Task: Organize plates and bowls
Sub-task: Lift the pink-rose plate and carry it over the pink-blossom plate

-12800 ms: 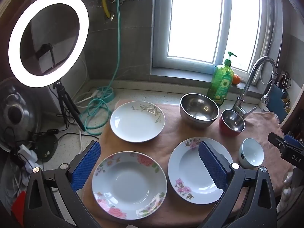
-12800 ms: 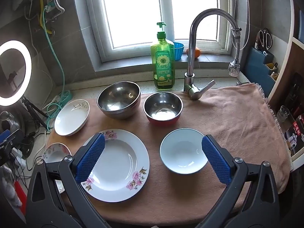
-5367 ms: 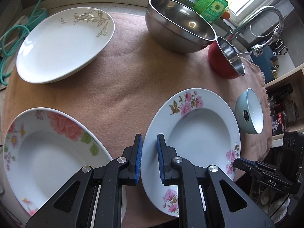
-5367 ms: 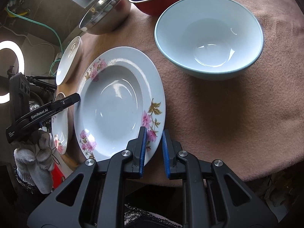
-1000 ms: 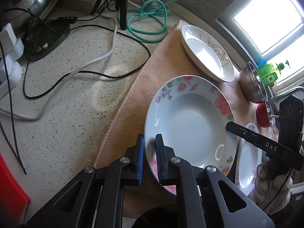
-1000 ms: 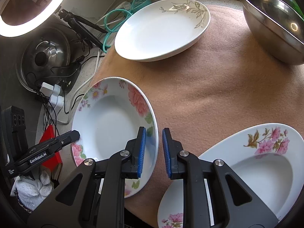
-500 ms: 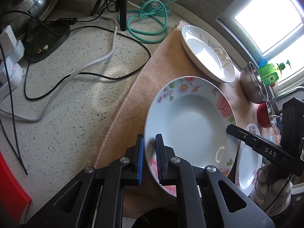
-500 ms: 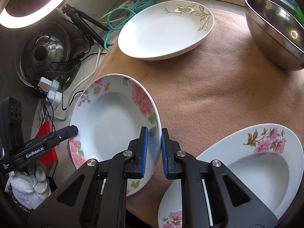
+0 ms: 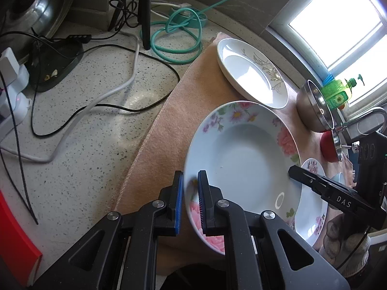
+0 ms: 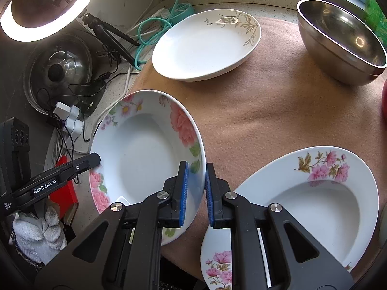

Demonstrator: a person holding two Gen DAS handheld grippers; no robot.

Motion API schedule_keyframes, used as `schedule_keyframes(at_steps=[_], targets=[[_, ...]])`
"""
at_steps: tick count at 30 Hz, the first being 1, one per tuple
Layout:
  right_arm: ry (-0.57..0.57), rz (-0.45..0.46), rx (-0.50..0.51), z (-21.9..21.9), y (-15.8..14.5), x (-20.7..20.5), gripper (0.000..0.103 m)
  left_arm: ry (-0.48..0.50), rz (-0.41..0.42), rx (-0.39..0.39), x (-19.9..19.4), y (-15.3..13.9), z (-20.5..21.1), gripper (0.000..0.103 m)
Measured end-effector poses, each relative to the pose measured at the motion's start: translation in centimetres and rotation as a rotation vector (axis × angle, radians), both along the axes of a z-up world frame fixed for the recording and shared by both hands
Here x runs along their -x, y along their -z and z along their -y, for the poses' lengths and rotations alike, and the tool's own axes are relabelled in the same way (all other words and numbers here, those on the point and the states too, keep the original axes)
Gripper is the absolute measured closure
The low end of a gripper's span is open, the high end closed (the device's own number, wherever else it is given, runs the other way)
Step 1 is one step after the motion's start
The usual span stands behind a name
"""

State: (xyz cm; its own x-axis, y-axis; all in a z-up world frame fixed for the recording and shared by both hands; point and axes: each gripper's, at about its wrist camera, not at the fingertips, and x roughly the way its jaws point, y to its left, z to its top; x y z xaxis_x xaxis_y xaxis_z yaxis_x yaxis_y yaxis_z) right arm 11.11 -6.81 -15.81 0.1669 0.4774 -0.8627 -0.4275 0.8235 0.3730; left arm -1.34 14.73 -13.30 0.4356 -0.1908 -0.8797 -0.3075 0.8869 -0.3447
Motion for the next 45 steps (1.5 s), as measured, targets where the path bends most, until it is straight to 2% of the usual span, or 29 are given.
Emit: schedule_keyframes(at_steps=[21,35,45], targets=[[0.174,0.008,-0.011,8.3,-2.0,2.3,0.089,0.15,0.046,0.017,-2.2,-1.9,6.5,0.093],[0.293,-0.016,0.0,14.5,-1.3,3.8,0.089,0.281,0.034,0.025,-3.6,-1.6,12.2,0.093],[0.328,-0.029,0.033,16.9,-0.6,4.3,0.088,0.349,0.022,0.013,-3.9,-1.1,14.8,0.093]])
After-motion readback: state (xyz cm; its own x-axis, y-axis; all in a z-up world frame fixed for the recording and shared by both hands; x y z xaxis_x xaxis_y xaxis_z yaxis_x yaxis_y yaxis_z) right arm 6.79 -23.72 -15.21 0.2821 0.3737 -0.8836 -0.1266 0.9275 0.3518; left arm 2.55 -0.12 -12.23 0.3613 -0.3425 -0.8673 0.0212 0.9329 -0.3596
